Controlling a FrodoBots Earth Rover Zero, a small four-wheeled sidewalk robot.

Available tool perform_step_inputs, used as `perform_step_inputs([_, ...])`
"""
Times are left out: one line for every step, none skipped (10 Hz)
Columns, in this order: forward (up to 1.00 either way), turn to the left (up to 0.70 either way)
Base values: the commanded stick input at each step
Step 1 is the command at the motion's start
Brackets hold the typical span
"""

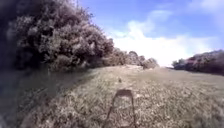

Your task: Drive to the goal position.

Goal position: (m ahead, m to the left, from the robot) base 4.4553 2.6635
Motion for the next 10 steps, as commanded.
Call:
perform_step_inputs([0.7, -0.35])
perform_step_inputs([0.7, -0.35])
perform_step_inputs([0.7, -0.16])
perform_step_inputs([0.7, 0.0])
perform_step_inputs([0.7, 0.0])
perform_step_inputs([0.7, 0.0])
perform_step_inputs([0.7, 0.0])
perform_step_inputs([0.7, 0.0])
perform_step_inputs([0.7, 0.0])
perform_step_inputs([0.7, 0.0])
